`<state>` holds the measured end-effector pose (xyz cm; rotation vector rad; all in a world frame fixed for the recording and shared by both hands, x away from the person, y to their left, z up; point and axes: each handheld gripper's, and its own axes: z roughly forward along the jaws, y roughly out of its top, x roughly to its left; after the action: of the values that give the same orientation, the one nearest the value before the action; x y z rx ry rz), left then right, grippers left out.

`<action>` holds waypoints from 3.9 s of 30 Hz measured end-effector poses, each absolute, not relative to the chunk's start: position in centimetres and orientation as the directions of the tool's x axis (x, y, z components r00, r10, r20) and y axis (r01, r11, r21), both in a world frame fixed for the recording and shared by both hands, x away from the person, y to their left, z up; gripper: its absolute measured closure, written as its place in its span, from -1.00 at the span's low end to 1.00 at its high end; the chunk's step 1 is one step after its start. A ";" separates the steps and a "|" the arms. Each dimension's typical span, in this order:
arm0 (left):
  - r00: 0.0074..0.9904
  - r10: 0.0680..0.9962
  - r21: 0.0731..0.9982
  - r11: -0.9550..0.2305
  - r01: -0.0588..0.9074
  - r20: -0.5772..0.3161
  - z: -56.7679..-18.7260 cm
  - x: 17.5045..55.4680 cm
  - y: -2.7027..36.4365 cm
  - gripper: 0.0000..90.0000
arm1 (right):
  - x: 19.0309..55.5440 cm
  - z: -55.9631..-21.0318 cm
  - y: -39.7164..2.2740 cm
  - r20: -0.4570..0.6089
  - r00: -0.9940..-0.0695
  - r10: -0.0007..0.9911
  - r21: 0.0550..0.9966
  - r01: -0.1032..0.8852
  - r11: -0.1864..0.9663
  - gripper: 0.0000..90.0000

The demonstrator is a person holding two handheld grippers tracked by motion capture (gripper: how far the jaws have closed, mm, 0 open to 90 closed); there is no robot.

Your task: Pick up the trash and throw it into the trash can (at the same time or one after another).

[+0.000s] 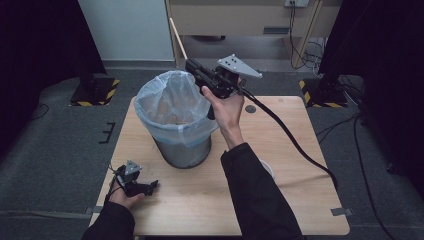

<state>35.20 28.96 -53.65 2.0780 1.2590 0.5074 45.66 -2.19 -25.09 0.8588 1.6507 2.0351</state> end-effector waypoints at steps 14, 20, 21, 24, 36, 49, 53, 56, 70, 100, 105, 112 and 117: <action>0.465 0.885 0.698 -0.330 0.635 -0.005 -53.6 35.2 29.0 -1.00 | 45.5 -24.5 -3.2 0.177 -0.731 0.659 0.982 0.081 -0.173 0.35; 0.465 0.885 0.698 -0.330 0.636 -0.004 -53.6 35.2 29.0 -1.00 | 44.0 -24.2 -6.0 0.188 -0.727 0.661 0.980 0.092 -0.177 0.20; 0.464 0.886 0.698 -0.329 0.636 -0.005 -53.6 35.2 29.0 -1.00 | 43.7 -24.4 -6.6 0.187 -0.722 0.666 0.980 0.091 -0.176 0.19; 0.464 0.886 0.698 -0.329 0.636 -0.005 -53.6 35.2 29.0 -1.00 | 42.9 -24.9 -8.7 0.187 -0.710 0.679 0.980 0.093 -0.173 0.16; 0.464 0.886 0.697 -0.330 0.636 -0.004 -53.6 35.2 29.0 -1.00 | 39.9 -29.1 -15.1 0.164 -0.668 0.725 0.986 0.143 -0.091 0.07; 0.463 0.886 0.698 -0.330 0.636 -0.004 -53.6 35.2 28.9 -1.00 | 38.8 -37.8 -20.5 0.195 -0.589 0.784 0.956 0.294 -0.017 0.00; 0.463 0.886 0.698 -0.329 0.636 -0.004 -53.6 35.2 28.9 -1.00 | 38.8 -42.3 -21.8 0.201 -0.559 0.805 0.922 0.386 0.038 -0.03; 0.463 0.886 0.698 -0.329 0.636 -0.004 -53.6 35.2 28.9 -1.00 | 39.0 -44.5 -22.3 0.192 -0.543 0.818 0.893 0.442 0.084 -0.05; 0.462 0.887 0.698 -0.329 0.637 -0.004 -53.6 35.2 28.9 -1.00 | 39.9 -50.8 -23.1 0.193 -0.519 0.832 0.718 0.653 0.241 0.20; 0.463 0.887 0.697 -0.329 0.637 -0.004 -53.6 35.2 28.9 -1.00 | 37.8 -37.5 -22.2 0.277 -0.631 0.725 0.918 0.397 -0.005 0.84; 0.463 0.887 0.698 -0.329 0.636 -0.004 -53.6 35.2 28.9 -1.00 | 37.2 -34.2 -21.5 0.295 -0.659 0.692 0.945 0.306 -0.111 0.84; 0.463 0.887 0.697 -0.329 0.637 -0.004 -53.6 35.2 28.9 -1.00 | 37.8 -30.2 -18.9 0.284 -0.672 0.684 0.959 0.203 -0.199 0.84; 0.463 0.886 0.697 -0.329 0.637 -0.004 -53.6 35.2 28.9 -1.00 | 38.5 -28.9 -17.2 0.288 -0.663 0.691 0.957 0.172 -0.234 0.84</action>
<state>35.16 28.94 -53.64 2.0788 1.2621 0.5078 38.49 -17.24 -28.86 1.0289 1.6616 1.9571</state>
